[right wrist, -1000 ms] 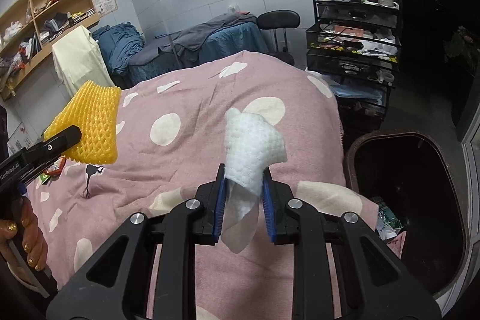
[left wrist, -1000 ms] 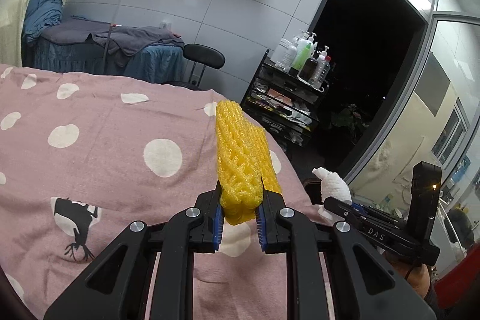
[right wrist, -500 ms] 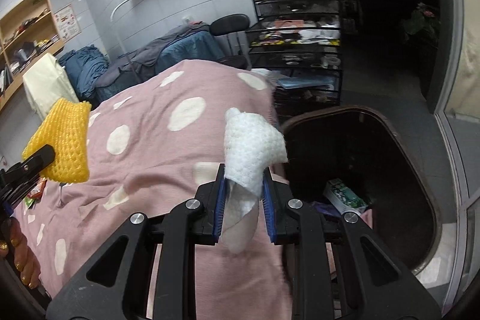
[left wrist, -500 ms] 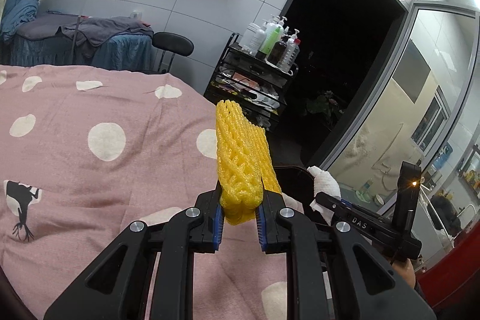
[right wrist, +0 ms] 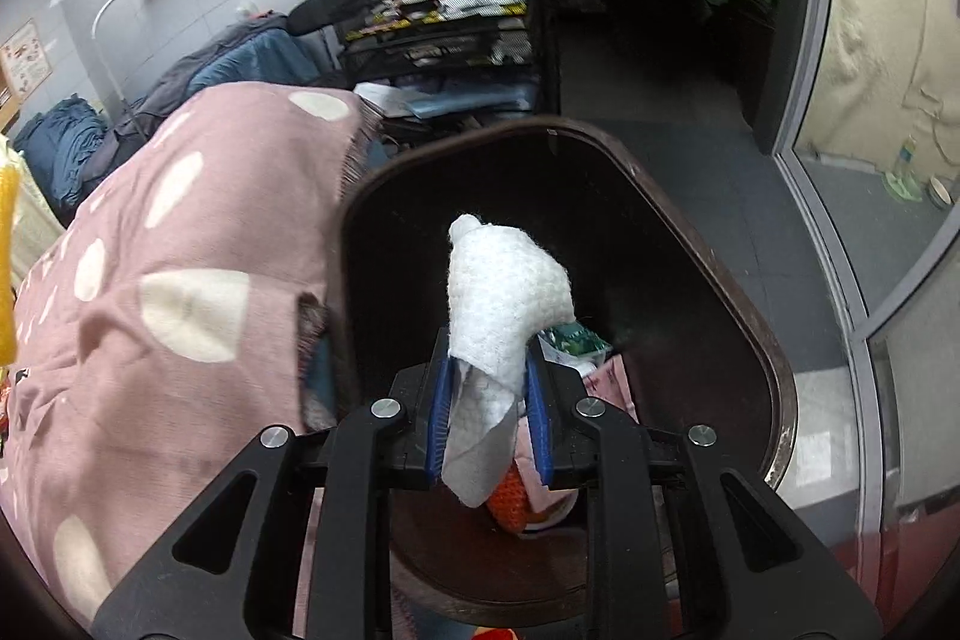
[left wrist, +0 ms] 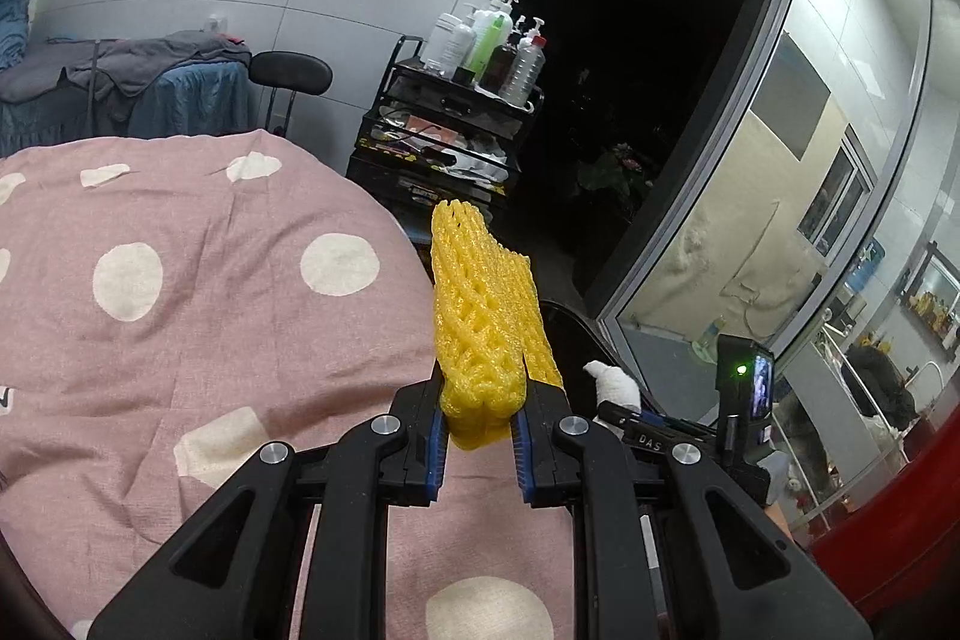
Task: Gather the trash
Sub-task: 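Carry the white tissue over the bin and open the right tool, then lower the yellow foam mesh into the bin and open the left tool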
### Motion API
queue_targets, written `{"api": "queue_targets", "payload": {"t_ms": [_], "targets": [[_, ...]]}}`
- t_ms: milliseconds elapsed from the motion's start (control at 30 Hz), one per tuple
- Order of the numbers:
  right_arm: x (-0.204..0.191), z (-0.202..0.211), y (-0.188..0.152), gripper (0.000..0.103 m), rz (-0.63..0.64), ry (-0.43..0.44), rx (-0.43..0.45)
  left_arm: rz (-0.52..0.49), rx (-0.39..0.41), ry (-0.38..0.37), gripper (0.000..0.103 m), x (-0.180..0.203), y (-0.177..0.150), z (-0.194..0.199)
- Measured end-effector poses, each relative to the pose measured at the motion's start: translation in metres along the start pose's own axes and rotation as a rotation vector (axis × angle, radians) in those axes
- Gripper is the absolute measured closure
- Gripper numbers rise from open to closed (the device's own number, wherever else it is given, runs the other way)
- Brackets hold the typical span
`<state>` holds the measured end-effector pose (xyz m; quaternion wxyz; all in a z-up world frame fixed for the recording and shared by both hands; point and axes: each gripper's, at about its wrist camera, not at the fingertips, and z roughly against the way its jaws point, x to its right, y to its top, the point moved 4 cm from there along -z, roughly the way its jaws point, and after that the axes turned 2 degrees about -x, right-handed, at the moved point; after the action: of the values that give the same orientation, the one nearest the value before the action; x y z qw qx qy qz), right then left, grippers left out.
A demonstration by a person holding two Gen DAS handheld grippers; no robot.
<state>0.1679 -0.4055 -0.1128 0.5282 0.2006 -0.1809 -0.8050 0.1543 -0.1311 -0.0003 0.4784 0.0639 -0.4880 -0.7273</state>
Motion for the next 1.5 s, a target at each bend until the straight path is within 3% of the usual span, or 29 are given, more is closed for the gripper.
{"api": "queue_targets", "payload": {"t_ms": [133,200,267,500,1033,1500], "targets": [[0.012,-0.013,-0.008,0.077,-0.024,-0.013,-0.044,-0.013,-0.022,-0.012,0.085,0.008,-0.003,-0.008],[0.014,-0.016,-0.012,0.055,-0.030,-0.018,-0.053,-0.020,-0.031,-0.013,0.085,0.012,-0.005,-0.011],[0.017,-0.015,-0.016,0.041,-0.034,-0.027,-0.042,-0.027,-0.041,-0.016,0.085,0.015,-0.007,-0.014],[0.026,-0.011,-0.018,0.026,-0.073,-0.028,-0.015,-0.041,-0.072,-0.040,0.085,0.025,-0.009,-0.023],[0.059,0.012,-0.010,0.015,-0.176,-0.075,0.075,-0.148,-0.202,-0.123,0.085,0.080,-0.020,-0.073],[0.081,0.020,-0.009,0.015,-0.213,-0.102,0.095,-0.243,-0.346,-0.087,0.085,0.103,-0.040,-0.116]]}}
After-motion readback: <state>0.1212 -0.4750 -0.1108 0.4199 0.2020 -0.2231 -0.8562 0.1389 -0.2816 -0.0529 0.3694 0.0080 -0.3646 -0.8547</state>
